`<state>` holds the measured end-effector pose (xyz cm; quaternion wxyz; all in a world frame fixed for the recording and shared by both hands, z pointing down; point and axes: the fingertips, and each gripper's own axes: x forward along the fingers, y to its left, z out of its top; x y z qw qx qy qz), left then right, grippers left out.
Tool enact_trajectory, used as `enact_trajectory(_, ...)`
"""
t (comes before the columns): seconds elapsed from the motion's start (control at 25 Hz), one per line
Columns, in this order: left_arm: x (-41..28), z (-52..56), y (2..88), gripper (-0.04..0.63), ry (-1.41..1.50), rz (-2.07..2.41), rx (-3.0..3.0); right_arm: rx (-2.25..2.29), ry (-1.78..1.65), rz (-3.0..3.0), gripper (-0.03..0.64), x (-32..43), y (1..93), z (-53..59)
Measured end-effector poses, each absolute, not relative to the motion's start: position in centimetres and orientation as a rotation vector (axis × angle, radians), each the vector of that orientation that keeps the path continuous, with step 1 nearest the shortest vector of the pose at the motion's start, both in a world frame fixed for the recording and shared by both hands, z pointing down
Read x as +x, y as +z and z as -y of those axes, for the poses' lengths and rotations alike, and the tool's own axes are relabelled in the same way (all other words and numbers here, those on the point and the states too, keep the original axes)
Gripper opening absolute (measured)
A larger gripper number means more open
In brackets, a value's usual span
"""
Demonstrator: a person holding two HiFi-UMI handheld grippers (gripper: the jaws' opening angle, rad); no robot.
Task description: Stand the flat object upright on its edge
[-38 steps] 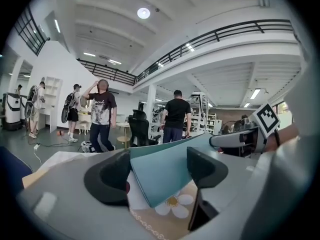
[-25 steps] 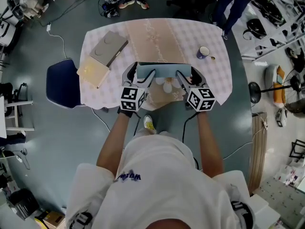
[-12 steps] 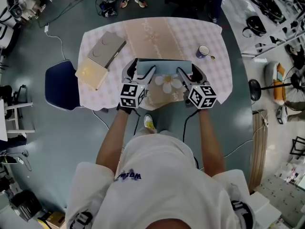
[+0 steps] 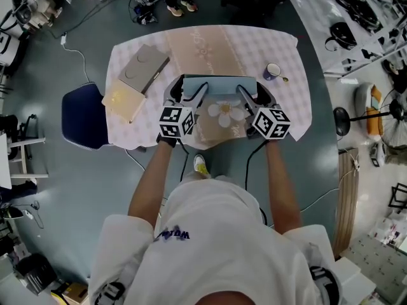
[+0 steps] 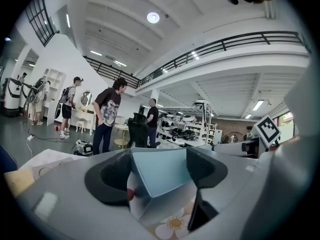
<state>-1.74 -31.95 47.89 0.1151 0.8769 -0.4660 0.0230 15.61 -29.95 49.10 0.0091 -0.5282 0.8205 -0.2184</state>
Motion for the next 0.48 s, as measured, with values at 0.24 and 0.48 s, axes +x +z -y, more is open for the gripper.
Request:
enact_trajectory(0.24, -2.0, 33.4, 48.0, 0.348, 0.053, 1.355, 2.546, -1.644, -0.688, -2.562, 0.328, 15.4, 49.2, 31.4)
enact_trajectory(0.48, -2.1, 35.0, 48.4, 0.348, 0.035, 1.349, 2.514, -1.638, -0.713, -2.551, 0.33, 15.4, 49.3, 32.9)
